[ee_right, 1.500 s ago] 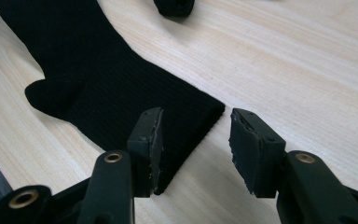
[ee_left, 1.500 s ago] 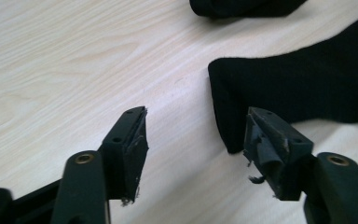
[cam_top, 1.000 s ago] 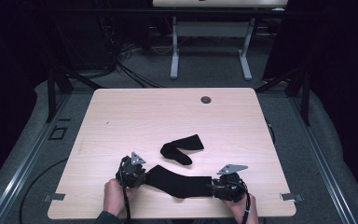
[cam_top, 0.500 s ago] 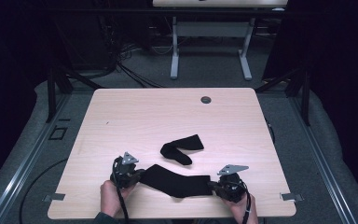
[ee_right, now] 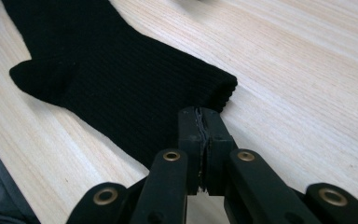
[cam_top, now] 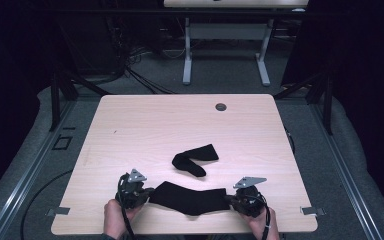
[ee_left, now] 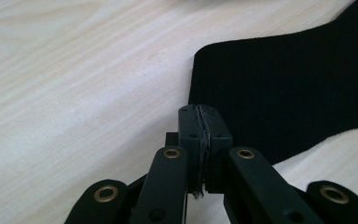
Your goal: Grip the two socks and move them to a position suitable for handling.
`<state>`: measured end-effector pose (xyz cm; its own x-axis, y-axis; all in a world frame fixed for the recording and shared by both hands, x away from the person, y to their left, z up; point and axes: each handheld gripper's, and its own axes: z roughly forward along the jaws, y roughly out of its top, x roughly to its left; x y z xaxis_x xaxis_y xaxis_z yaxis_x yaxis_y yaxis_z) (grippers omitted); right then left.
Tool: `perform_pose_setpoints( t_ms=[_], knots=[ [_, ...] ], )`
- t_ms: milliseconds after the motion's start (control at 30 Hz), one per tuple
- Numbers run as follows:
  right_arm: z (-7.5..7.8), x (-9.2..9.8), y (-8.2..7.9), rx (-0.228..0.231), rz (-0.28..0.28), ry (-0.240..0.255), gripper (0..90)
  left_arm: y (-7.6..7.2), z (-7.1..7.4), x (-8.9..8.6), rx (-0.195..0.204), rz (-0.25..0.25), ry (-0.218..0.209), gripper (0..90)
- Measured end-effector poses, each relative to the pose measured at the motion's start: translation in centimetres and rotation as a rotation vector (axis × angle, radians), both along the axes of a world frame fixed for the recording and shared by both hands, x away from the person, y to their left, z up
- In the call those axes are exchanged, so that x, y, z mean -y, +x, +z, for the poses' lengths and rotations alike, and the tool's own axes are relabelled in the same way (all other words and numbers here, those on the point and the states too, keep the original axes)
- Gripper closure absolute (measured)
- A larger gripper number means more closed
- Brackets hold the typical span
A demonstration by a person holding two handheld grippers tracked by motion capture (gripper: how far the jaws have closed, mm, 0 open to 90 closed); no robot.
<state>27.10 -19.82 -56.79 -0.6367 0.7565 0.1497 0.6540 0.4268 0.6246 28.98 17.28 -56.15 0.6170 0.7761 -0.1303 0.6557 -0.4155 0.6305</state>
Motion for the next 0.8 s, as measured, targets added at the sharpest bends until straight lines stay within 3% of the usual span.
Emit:
perform_pose_setpoints(
  t_ms=[200,400,467,567,667,800],
  knots=[
    [0.1,0.4,-0.2,-0.001,0.001,-0.008,88.4,-1.6,-0.5,0.1,-0.046,-0.04,-0.014,87.2],
    [0.1,1.3,-0.3,0.002,-0.003,-0.021,87.8,-2.8,-0.7,-0.6,-0.048,-0.036,-0.028,79.9],
    [0.2,1.5,-0.3,0.001,0.004,-0.026,87.8,-2.8,-0.6,-0.7,-0.041,-0.028,-0.03,76.6],
    [0.1,1.7,-0.3,0.001,0.01,-0.02,87.3,-2.4,-0.2,-0.9,-0.038,-0.019,-0.072,69.2],
    [0.2,1.8,-0.2,-0.009,0.02,-0.022,87.1,-2.2,0.0,-0.5,-0.038,-0.017,-0.074,63.3],
    [0.1,1.8,-0.1,-0.006,0.022,-0.023,86.6,-1.4,0.0,0.1,-0.049,-0.034,-0.085,61.7]
  ],
)
